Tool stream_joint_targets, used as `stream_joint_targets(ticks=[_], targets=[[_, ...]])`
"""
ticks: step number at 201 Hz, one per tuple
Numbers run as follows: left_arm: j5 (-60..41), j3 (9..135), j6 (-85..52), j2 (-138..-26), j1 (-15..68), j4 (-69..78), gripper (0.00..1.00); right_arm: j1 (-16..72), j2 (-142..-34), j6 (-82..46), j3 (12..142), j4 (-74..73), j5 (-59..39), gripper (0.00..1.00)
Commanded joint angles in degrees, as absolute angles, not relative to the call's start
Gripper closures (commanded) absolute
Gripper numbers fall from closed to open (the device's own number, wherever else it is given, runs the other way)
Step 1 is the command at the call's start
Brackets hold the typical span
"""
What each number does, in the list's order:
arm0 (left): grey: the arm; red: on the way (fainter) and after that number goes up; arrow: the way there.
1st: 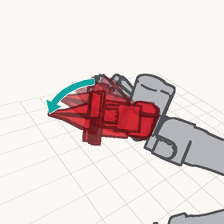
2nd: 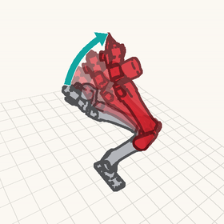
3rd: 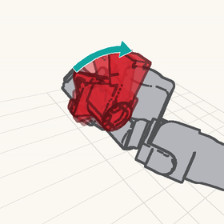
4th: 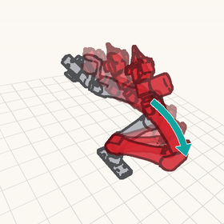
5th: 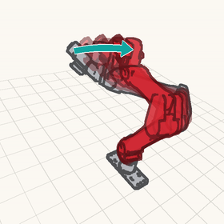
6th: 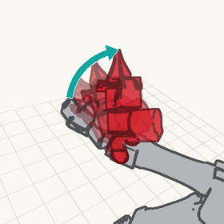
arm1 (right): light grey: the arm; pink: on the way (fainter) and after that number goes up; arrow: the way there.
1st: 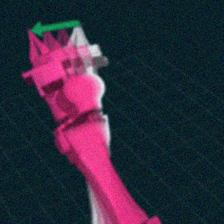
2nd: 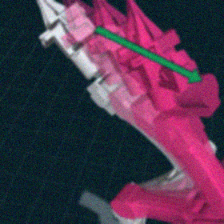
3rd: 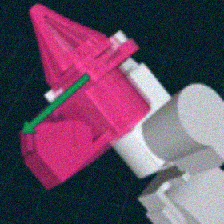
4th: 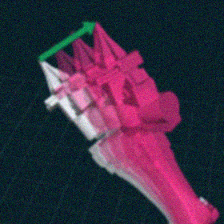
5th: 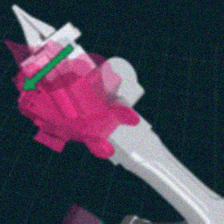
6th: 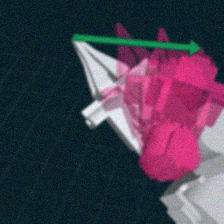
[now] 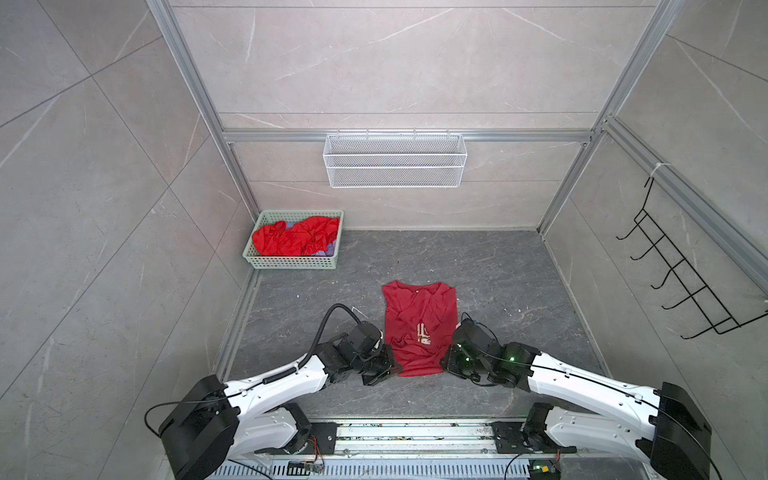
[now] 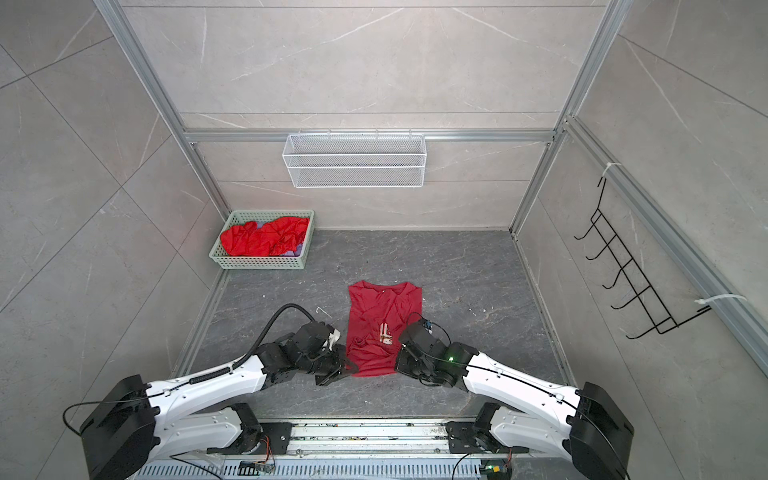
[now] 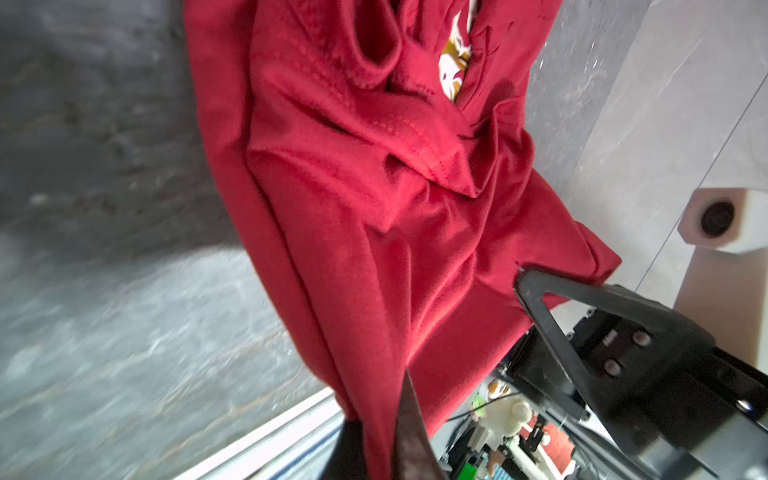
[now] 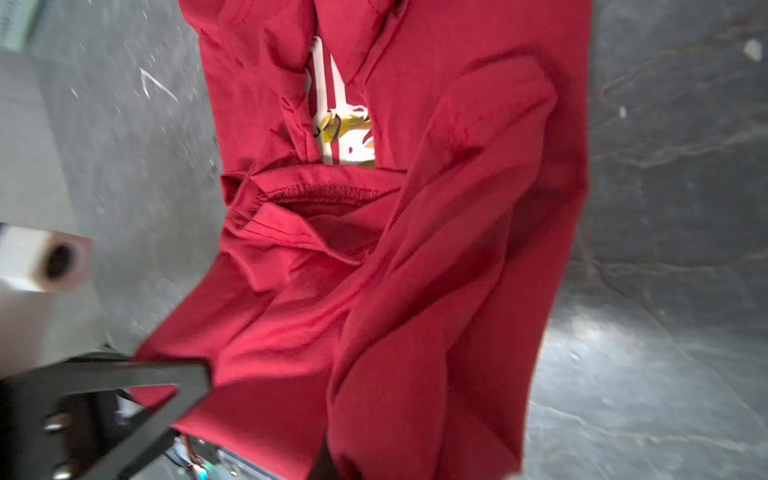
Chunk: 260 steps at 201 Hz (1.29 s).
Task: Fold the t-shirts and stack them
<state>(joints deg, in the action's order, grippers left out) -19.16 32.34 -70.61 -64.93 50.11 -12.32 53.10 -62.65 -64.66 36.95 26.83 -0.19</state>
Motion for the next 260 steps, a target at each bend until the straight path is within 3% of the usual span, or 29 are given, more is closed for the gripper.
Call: stream_joint_targets(ticks=[1, 99, 157, 205, 213, 233, 260], targets=[[-15.9, 39.0, -64.5, -64.7, 49.4, -21.1, 1.00, 53.6, -62.0, -63.4, 39.9, 27.7, 5.6, 0.94], [-22.8, 56.4, -55.1, -79.3, 38.5, -14.9, 1.00, 51.2, -67.6, -59.4, 49.4, 19.2, 16.6, 0.92], [-30.1, 67.1, -52.4, -95.8, 29.9, -11.2, 1.00, 37.0, -83.8, -56.9, 54.0, 7.8, 0.6, 0.88], [-33.6, 77.7, -53.0, -110.8, 25.2, -9.7, 0.98, 28.9, -97.1, -61.2, 59.5, 0.6, -7.3, 0.78], [-34.6, 78.8, -53.8, -112.5, 24.7, -8.7, 0.93, 27.9, -98.8, -61.0, 61.1, 1.0, -8.0, 0.73], [-36.4, 81.7, -54.8, -115.9, 23.3, -7.8, 0.64, 25.8, -101.5, -60.6, 63.4, 0.1, -9.4, 0.45], [-36.1, 83.1, -55.3, -115.7, 21.1, -5.5, 0.37, 23.6, -99.8, -59.2, 63.3, -3.1, -9.4, 0.37]])
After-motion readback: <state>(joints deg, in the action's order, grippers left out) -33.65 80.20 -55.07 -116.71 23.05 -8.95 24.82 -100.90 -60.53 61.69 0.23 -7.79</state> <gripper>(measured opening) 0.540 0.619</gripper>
